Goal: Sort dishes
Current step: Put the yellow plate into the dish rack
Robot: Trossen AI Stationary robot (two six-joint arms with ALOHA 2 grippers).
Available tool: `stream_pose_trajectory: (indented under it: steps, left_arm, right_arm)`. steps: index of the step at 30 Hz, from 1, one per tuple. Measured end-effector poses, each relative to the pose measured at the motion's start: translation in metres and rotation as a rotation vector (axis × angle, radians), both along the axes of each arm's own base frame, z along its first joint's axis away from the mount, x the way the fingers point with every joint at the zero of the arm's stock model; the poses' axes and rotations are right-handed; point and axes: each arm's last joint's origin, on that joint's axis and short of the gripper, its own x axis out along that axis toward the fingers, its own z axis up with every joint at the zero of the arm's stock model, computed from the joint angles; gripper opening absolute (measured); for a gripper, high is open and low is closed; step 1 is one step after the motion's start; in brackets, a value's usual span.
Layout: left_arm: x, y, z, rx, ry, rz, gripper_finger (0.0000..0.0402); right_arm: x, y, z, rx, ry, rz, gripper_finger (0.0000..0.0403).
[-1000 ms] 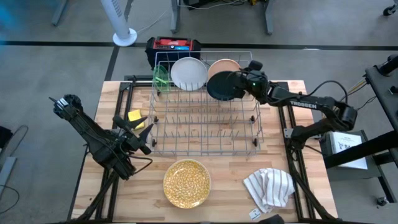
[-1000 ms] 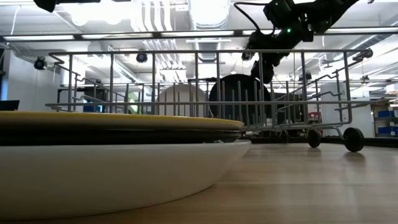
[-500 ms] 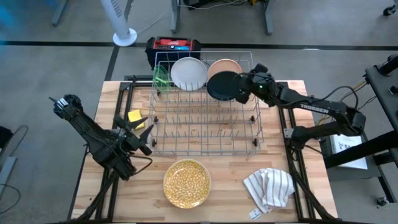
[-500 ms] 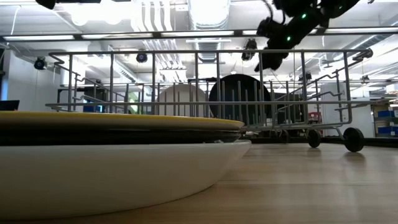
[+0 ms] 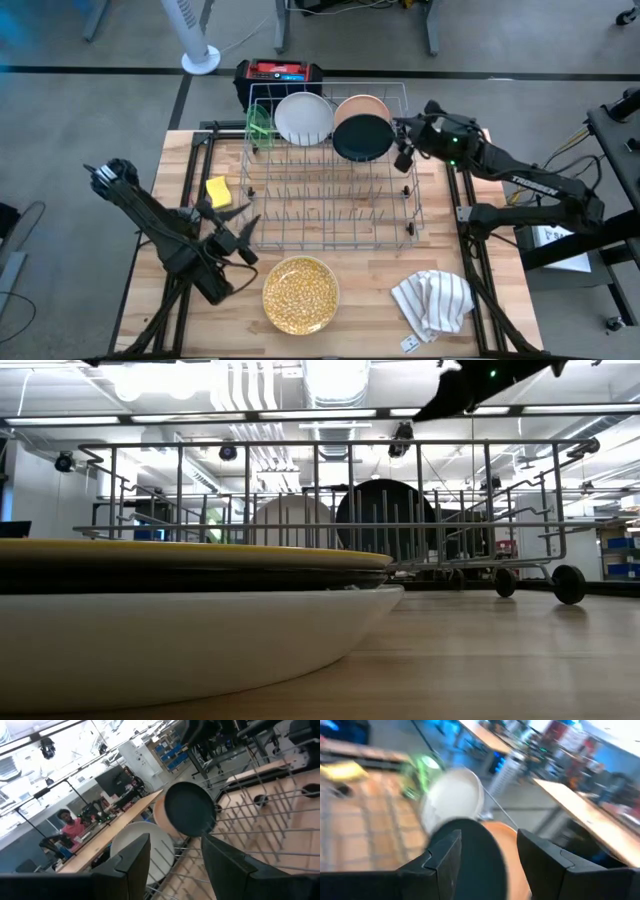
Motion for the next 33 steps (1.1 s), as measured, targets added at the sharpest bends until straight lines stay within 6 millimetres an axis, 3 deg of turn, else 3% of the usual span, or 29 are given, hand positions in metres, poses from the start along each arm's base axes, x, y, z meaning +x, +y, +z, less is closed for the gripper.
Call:
stream_pose_trajectory:
  steps: [9,14,33]
  left_arm:
    - [0.033,-0.032,-0.05,0.022,0.039,0.001,0.0166]
    - [0.054,-0.052,-0.068,0.047,0.064,0.001,0.0166]
    - [0.116,-0.123,-0.079,-0.055,0.075,-0.015,0.0166]
  right_arm:
    - [0.004,0.015,0.002,0.084,-0.055,0.15,0.018]
    - [0.008,0.027,0.002,0.107,-0.064,0.202,0.0181]
    - [0.015,0.06,-0.008,0.178,0.03,0.344,0.0181]
